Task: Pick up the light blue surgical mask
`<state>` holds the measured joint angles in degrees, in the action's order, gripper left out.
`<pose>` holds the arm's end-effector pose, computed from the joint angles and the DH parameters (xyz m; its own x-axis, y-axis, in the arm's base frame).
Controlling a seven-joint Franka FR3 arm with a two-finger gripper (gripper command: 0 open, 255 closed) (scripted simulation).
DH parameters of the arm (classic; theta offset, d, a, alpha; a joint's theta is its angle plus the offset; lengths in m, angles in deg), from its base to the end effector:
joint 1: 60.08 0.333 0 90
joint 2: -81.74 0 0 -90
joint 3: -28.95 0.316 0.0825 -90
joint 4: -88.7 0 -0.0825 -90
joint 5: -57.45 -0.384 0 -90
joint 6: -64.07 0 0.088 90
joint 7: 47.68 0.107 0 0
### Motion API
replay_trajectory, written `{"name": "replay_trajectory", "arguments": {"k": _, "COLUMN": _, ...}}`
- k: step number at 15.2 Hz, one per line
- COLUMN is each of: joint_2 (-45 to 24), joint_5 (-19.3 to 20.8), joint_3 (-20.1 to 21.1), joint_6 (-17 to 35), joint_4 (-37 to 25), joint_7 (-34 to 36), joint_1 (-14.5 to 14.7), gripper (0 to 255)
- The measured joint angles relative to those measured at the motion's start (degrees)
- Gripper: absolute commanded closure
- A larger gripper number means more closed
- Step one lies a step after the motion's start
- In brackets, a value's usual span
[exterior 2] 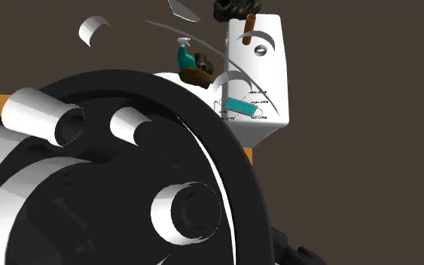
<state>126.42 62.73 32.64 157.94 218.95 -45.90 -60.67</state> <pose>0.3154 0.0156 0.6346 0.9890 0.0170 0.1468 -0.0025 -0.9912 0.1322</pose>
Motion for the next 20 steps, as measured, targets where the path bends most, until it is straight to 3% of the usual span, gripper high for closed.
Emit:
{"name": "replay_trajectory", "arguments": {"k": 6, "joint_2": -5.66, "joint_5": -0.57, "joint_3": 1.47, "joint_6": 5.52, "joint_4": 1.18, "joint_7": 2.63, "joint_1": -0.10, "gripper": 0}}
{"name": "replay_trajectory", "arguments": {"k": 14, "joint_2": -20.68, "joint_5": -0.34, "joint_3": 3.76, "joint_6": 17.35, "joint_4": 0.54, "joint_7": 7.36, "joint_1": -0.88, "gripper": 0}}
{"name": "replay_trajectory", "arguments": {"k": 20, "joint_2": -33.06, "joint_5": 0.88, "joint_3": 5.47, "joint_6": 23.54, "joint_4": -3.72, "joint_7": 11.41, "joint_1": -1.28, "gripper": 0}}
